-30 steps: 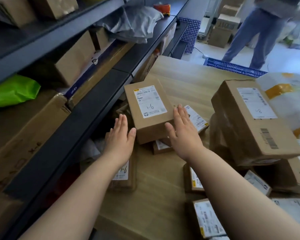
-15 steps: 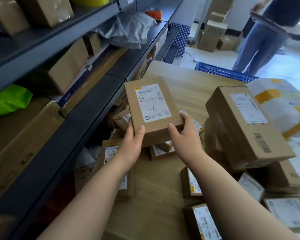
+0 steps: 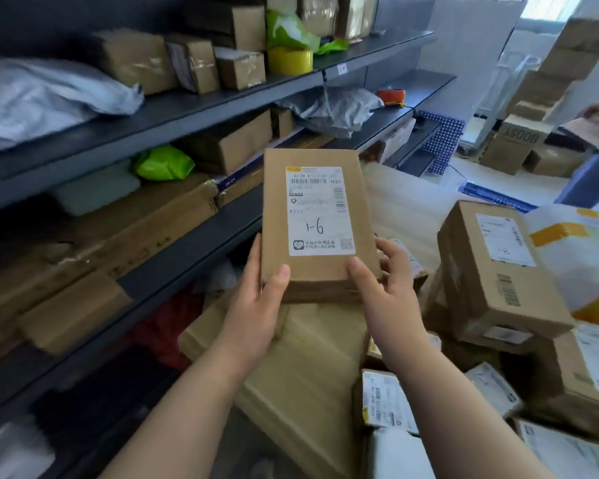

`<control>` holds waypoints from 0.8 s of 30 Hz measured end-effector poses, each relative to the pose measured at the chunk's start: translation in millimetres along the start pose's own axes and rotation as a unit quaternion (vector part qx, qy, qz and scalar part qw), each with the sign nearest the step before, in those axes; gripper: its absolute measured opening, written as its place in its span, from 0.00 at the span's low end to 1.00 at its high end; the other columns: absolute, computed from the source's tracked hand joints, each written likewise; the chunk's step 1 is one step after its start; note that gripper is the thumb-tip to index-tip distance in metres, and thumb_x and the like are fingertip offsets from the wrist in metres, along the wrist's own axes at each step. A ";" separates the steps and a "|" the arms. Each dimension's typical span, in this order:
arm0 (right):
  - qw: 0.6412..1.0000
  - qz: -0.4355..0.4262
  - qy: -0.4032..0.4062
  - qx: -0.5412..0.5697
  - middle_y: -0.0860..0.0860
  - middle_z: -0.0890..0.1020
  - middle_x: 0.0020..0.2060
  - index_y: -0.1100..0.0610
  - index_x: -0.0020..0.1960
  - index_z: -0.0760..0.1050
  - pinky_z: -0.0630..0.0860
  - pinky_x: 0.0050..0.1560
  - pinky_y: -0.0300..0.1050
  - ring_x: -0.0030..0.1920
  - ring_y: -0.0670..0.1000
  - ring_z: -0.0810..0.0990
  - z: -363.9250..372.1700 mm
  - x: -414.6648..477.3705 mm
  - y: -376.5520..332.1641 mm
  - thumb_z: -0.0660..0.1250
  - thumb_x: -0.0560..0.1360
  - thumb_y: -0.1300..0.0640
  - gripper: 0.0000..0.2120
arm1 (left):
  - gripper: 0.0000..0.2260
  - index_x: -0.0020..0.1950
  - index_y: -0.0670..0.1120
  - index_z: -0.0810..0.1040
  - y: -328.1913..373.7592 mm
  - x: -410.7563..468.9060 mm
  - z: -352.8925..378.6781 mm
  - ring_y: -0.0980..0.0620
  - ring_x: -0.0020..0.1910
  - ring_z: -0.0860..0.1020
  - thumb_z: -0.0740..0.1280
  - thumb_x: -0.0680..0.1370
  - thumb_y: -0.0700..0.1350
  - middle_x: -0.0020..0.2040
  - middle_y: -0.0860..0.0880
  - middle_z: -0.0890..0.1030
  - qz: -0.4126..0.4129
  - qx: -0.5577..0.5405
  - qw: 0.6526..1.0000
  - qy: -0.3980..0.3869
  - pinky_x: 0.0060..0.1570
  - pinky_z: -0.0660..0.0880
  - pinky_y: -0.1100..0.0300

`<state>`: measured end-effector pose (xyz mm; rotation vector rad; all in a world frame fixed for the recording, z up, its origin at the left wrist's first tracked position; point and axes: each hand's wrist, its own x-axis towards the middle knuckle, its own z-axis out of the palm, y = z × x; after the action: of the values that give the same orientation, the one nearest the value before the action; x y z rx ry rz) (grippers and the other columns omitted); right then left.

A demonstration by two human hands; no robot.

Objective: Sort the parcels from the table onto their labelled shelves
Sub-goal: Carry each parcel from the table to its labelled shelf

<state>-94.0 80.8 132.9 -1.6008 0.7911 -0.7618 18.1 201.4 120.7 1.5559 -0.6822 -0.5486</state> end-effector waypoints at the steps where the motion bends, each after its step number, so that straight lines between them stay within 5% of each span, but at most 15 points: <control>1: 0.999 -0.008 -0.027 0.022 0.47 0.73 0.57 0.34 0.54 0.66 0.76 0.53 0.40 0.55 0.44 0.75 -0.2 -13.9 -4.0 0.67 0.75 0.49 0.14 | 0.31 0.76 0.63 0.54 3.2 -20.8 -3.6 0.71 0.65 0.67 0.62 0.75 0.62 0.69 0.66 0.67 0.003 -0.007 1.000 0.019 0.65 0.66 0.65; 4: 0.991 -0.014 -0.102 0.082 0.43 0.75 0.54 0.39 0.56 0.64 0.72 0.42 0.26 0.51 0.39 0.76 5.5 -52.9 -15.7 0.65 0.76 0.52 0.14 | 0.32 0.76 0.62 0.56 10.7 -81.4 -17.0 0.67 0.66 0.69 0.62 0.73 0.62 0.68 0.65 0.71 0.007 -0.016 0.996 0.090 0.68 0.66 0.58; 13: 0.935 -0.048 -0.334 0.105 0.39 0.73 0.57 0.41 0.69 0.59 0.71 0.41 0.22 0.49 0.29 0.74 67.0 -160.8 -55.7 0.62 0.78 0.51 0.22 | 0.27 0.73 0.69 0.56 41.6 -228.4 -87.3 0.66 0.67 0.67 0.58 0.75 0.64 0.67 0.69 0.69 0.008 0.023 0.960 0.279 0.70 0.65 0.50; 18: 0.890 -0.081 -0.432 0.122 0.35 0.75 0.57 0.34 0.63 0.60 0.74 0.56 0.34 0.56 0.33 0.75 116.1 -229.2 -79.9 0.62 0.77 0.50 0.19 | 0.27 0.74 0.66 0.57 51.8 -311.8 -133.6 0.65 0.68 0.67 0.60 0.76 0.65 0.68 0.67 0.69 0.014 0.022 0.927 0.375 0.71 0.63 0.51; 24: 0.826 -0.103 -0.538 0.135 0.31 0.74 0.54 0.32 0.60 0.59 0.71 0.48 0.24 0.52 0.28 0.73 193.1 -348.4 -115.1 0.63 0.77 0.49 0.19 | 0.25 0.74 0.65 0.59 65.6 -438.7 -206.0 0.64 0.64 0.71 0.59 0.77 0.61 0.65 0.65 0.74 0.032 0.038 0.879 0.474 0.68 0.67 0.54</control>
<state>-121.6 489.8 195.8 -1.5427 -0.3112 -0.0102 -155.6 654.1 184.9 1.6301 0.0119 0.3206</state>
